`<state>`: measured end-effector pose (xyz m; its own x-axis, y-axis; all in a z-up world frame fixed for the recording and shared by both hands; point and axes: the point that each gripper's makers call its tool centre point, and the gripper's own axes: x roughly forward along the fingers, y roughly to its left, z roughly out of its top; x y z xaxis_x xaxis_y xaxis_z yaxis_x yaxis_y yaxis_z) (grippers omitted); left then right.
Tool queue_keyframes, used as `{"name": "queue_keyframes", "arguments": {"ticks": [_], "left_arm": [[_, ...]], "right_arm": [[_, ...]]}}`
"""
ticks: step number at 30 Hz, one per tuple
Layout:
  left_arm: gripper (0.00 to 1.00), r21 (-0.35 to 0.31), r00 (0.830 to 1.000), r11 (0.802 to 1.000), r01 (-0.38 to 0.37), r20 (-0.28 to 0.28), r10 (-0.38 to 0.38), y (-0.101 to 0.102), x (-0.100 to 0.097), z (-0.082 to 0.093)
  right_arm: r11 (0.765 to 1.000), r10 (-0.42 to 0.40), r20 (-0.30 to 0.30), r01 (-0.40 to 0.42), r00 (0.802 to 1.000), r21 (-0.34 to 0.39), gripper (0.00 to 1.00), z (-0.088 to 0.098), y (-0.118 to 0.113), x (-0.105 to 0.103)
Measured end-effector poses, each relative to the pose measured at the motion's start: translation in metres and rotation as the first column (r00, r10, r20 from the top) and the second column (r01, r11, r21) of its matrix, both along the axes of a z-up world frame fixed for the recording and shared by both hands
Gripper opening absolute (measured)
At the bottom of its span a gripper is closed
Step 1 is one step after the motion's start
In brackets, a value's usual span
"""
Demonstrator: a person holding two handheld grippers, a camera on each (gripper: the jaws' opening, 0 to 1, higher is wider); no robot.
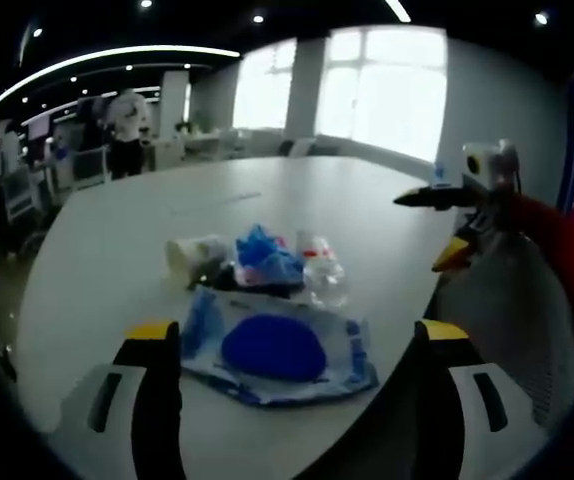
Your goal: Arrange the tabletop items into an orderly group along one side of the table until the central work area is clear of visible clutter.
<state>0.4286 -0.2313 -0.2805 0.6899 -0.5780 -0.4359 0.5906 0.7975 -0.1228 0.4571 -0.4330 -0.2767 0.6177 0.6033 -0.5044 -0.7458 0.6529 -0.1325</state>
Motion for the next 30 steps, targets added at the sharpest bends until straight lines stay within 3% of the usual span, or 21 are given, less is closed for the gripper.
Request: {"name": "queue_keyframes", "arguments": {"ticks": [30], "left_arm": [[0.92,0.017,1.0,1.0,0.014,-0.006,-0.014,-0.0018,-0.0023,-0.0026]], "right_arm": [[1.0,0.014,0.006,-0.014,1.0,-0.019,1.0,0.0008,0.0029,-0.002]]}}
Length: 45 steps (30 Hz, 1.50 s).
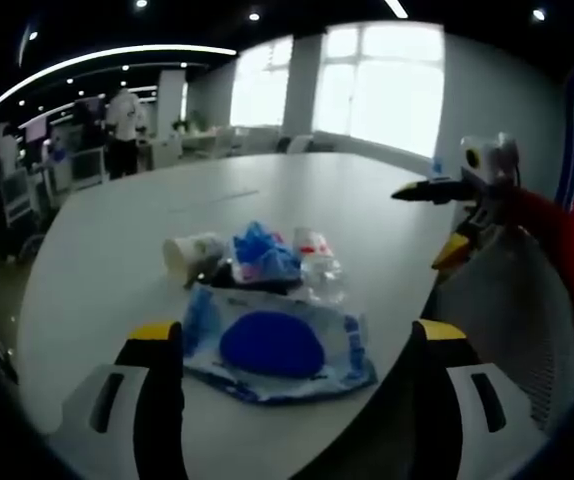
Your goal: Arrange the tabletop items into an orderly group along one side of the table until the central work area is clear of visible clutter.
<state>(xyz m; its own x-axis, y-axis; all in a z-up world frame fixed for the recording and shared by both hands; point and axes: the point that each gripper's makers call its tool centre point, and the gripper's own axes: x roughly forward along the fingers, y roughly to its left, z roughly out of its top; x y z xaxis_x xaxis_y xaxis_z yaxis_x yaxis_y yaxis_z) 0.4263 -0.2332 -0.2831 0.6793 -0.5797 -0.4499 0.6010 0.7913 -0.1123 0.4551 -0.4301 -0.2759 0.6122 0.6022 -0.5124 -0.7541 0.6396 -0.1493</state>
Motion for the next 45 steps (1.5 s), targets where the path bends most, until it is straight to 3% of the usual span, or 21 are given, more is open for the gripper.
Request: {"name": "queue_keyframes", "arguments": {"ticks": [8,20,33,45], "left_arm": [[0.9,-0.003,1.0,1.0,0.006,-0.018,-0.006,-0.001,-0.002,-0.003],[0.9,-0.003,1.0,1.0,0.015,-0.014,-0.015,-0.003,-0.003,-0.002],[0.89,0.01,1.0,1.0,0.017,-0.008,-0.016,-0.003,-0.003,-0.002],[0.89,0.009,1.0,1.0,0.013,-0.013,-0.013,-0.002,-0.002,-0.003]], "right_arm": [[1.0,0.002,0.002,-0.002,1.0,-0.004,1.0,0.002,0.001,0.003],[0.996,0.042,0.015,-0.041,0.999,-0.078,1.0,0.007,-0.005,0.011],[0.983,0.129,0.054,-0.121,0.99,-0.14,1.0,0.023,0.006,0.033],[0.963,0.211,0.054,-0.198,0.976,-0.183,0.99,0.027,0.022,0.06]]}}
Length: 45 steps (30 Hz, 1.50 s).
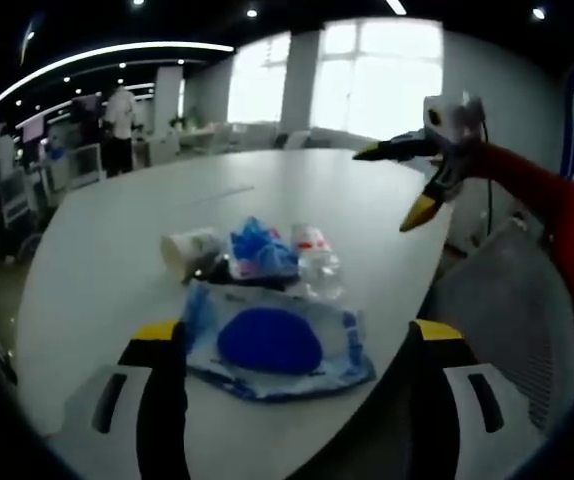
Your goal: Arrange the tabletop items into an orderly group along one side of the table until the central work area is clear of visible clutter.
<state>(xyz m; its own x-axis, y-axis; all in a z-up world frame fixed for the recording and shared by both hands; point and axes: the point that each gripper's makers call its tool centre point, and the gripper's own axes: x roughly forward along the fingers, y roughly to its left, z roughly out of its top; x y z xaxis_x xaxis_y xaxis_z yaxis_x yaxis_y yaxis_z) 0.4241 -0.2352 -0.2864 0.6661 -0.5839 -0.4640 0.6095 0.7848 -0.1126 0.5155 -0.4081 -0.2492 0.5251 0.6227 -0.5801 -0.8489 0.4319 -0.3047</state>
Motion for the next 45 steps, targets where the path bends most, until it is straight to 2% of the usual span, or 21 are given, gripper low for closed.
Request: {"name": "queue_keyframes", "arguments": {"ticks": [5,18,24,45], "left_arm": [[0.89,-0.001,1.0,1.0,-0.001,-0.004,0.001,0.0,0.0,-0.001],[0.88,0.002,1.0,1.0,-0.001,-0.016,0.001,-0.001,-0.001,-0.003],[0.88,-0.003,1.0,1.0,-0.011,-0.017,0.011,0.001,0.0,-0.003],[0.87,0.002,0.999,1.0,-0.023,-0.036,0.024,0.004,0.0,-0.007]], "right_arm": [[0.999,0.035,0.01,-0.035,0.999,0.013,0.99,0.01,0.013,0.015],[0.996,0.084,-0.002,-0.084,0.996,0.019,0.99,0.007,0.041,0.044],[0.995,0.098,-0.013,-0.098,0.995,0.015,0.99,0.001,0.051,0.058],[0.984,0.179,-0.058,-0.179,0.982,-0.008,0.99,-0.024,0.099,0.085]]}}
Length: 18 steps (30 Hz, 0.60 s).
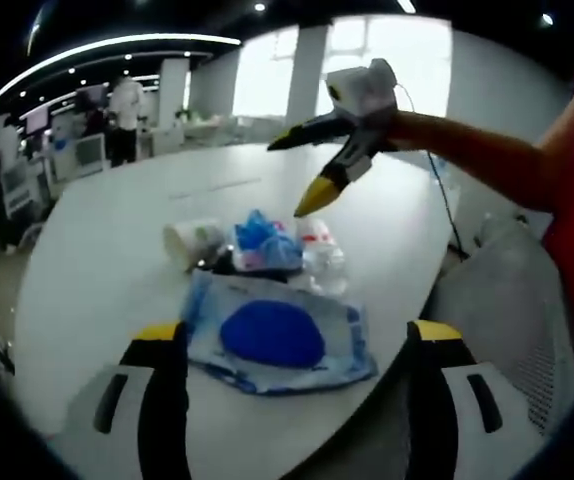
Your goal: Arrange the tabletop items into an orderly group along one side of the table until the central work area is clear of visible clutter.
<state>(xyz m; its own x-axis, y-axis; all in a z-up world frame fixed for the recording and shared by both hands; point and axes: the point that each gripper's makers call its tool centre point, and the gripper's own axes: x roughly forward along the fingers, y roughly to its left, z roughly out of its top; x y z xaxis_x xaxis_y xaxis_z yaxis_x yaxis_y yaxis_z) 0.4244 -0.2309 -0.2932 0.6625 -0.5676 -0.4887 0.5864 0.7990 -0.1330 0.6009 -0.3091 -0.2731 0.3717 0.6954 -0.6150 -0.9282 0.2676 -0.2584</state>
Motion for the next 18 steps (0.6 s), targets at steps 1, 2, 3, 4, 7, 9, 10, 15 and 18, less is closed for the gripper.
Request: {"name": "queue_keyframes", "arguments": {"ticks": [1,2,3,4,7,9,10,15,18], "left_arm": [[0.87,0.001,1.0,1.0,0.001,-0.002,-0.001,0.0,0.0,0.0],[0.87,0.002,1.0,1.0,0.002,-0.002,-0.002,0.0,0.0,0.0],[0.87,0.005,1.0,1.0,0.003,-0.004,-0.003,0.0,-0.001,-0.001],[0.87,0.007,1.0,1.0,0.005,-0.005,-0.005,0.0,-0.001,-0.001],[0.87,0.016,1.0,1.0,0.012,-0.008,-0.012,-0.001,-0.002,-0.003],[0.87,0.017,1.0,1.0,0.012,-0.01,-0.012,-0.001,-0.002,-0.003],[0.87,0.017,1.0,1.0,0.011,-0.011,-0.011,-0.001,-0.002,-0.003],[0.87,0.013,1.0,1.0,0.004,-0.019,-0.003,0.001,-0.002,-0.004],[0.87,0.012,1.0,1.0,0.0,-0.022,0.0,0.001,-0.002,-0.005]], "right_arm": [[1.0,0.001,-0.002,-0.001,1.0,-0.001,0.99,-0.001,0.001,0.0],[1.0,0.007,-0.007,-0.007,1.0,-0.006,0.96,-0.002,0.003,0.001],[1.0,0.012,-0.011,-0.012,1.0,-0.006,0.96,-0.002,0.004,0.002],[1.0,0.013,-0.012,-0.013,1.0,-0.004,0.97,-0.003,0.007,0.004],[1.0,0.024,-0.018,-0.025,1.0,-0.005,0.97,-0.006,0.014,0.008],[0.999,0.034,-0.022,-0.035,0.999,-0.01,0.97,-0.009,0.019,0.011],[0.999,0.037,-0.023,-0.037,0.999,-0.012,0.97,-0.01,0.021,0.012],[0.998,0.057,-0.037,-0.058,0.998,-0.014,0.96,-0.017,0.034,0.019],[0.997,0.066,-0.051,-0.068,0.996,-0.021,0.96,-0.025,0.04,0.022]]}}
